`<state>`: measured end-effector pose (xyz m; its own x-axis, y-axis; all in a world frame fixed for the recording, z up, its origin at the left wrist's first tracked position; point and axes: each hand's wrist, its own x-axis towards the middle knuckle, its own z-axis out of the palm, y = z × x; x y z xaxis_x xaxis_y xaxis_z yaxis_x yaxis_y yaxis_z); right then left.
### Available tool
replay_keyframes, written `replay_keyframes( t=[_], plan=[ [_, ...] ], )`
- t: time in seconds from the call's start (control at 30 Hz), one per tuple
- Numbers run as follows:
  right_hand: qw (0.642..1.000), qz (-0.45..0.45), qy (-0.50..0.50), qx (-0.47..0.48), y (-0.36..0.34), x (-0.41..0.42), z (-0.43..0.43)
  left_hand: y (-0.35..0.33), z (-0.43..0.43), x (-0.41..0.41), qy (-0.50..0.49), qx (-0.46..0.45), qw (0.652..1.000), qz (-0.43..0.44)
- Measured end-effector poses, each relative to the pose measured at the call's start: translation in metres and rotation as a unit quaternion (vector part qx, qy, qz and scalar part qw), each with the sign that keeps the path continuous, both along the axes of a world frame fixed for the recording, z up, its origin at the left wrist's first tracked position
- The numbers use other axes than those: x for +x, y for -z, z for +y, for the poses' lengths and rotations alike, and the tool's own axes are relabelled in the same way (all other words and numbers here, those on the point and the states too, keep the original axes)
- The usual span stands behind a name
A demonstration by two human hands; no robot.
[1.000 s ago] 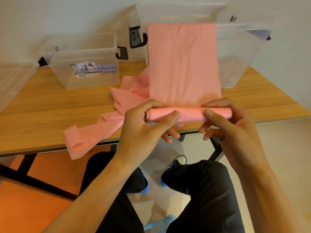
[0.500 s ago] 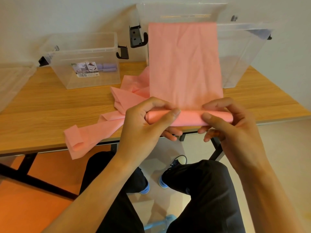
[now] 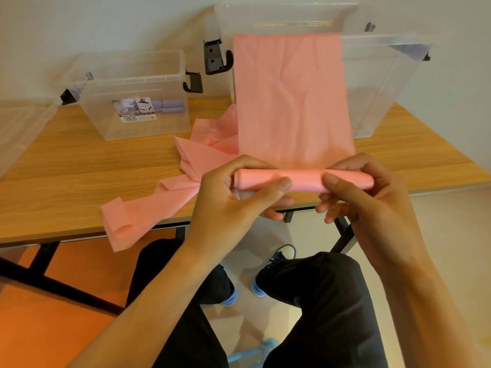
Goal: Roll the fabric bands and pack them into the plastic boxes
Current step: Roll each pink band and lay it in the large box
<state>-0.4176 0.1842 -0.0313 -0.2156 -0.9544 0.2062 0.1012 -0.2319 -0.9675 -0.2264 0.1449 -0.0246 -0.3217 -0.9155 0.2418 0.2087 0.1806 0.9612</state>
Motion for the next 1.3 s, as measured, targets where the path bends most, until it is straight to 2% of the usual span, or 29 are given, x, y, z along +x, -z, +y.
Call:
replay_keyframes(
  t=[0.33,0.57,1.3],
  plan=[
    [1.0,0.007,-0.01,0.016,-0.0068,0.001,-0.0032,-0.0014,-0.0051,-0.0015,-0.03,0.014,0.999,0.003],
    [0.999,-0.009,0.022,0.036,-0.0053,-0.0005,-0.0057,0.0001,-0.0038,0.0015,0.01,-0.004,1.0,-0.001],
    [1.0,0.006,0.004,0.007,-0.006,0.0006,-0.0031,0.0006,-0.0052,0.002,-0.006,0.012,1.0,-0.002]
  ],
)
